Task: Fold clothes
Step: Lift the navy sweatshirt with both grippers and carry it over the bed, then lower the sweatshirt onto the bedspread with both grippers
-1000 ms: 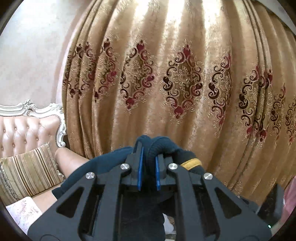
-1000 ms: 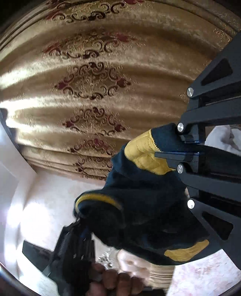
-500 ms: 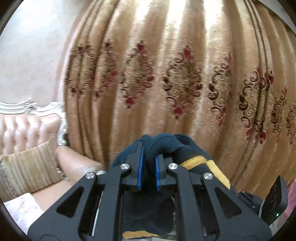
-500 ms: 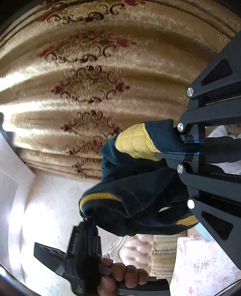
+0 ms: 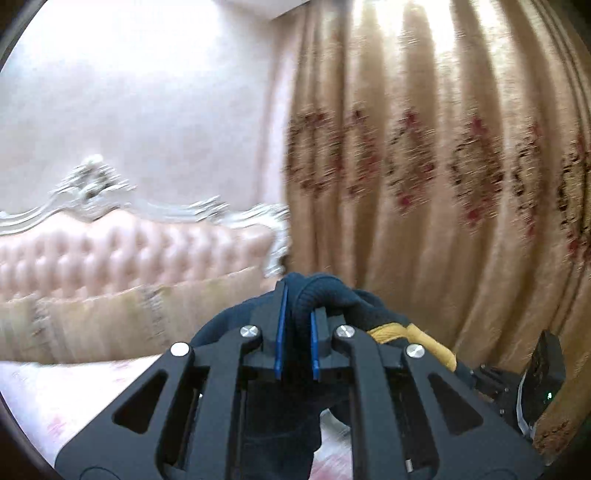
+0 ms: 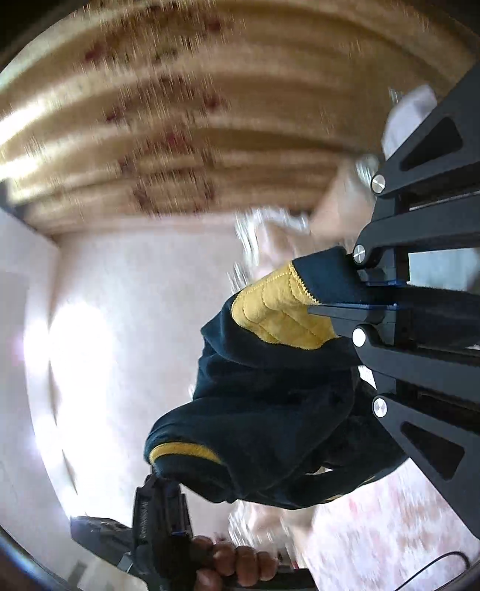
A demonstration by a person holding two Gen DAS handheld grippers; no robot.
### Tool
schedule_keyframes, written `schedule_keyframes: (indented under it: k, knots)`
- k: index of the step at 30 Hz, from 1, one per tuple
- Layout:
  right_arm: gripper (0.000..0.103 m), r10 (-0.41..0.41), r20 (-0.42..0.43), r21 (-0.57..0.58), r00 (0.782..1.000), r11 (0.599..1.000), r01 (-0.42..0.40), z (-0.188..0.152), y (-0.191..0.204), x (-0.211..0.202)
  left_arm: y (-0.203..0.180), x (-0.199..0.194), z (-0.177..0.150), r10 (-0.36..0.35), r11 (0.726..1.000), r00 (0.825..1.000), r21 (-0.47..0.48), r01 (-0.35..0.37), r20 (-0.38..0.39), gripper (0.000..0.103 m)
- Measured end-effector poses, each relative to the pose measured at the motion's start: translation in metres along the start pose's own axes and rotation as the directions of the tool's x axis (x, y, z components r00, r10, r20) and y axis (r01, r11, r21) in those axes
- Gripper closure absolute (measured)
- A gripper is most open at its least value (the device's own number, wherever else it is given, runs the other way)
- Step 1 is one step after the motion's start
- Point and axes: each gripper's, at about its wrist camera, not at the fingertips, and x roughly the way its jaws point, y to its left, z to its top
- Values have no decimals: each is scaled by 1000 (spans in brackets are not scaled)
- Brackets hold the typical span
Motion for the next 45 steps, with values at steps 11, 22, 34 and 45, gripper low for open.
schedule_keyframes:
  k: [11, 22, 34, 45]
  knots:
    - [98, 287, -350, 53, 892, 956, -287, -100, 183, 97, 210, -45, -181, 327, 914, 902, -150, -378, -281, 90]
    - [97, 323, -503, -46, 802, 916, -398, -158, 287, 150, 298, -113, -291, 422, 798, 799, -244, -551, -428, 43]
    - [87, 291, -471, -129, 832, 911, -392, -159, 242, 137, 256, -140, -390, 247, 699, 854, -527, -484, -457, 36]
    - [46, 245, -439, -146, 865, 930, -338, -154, 180, 95, 244, -122, -372, 194, 686, 899, -601, -411, -393, 30]
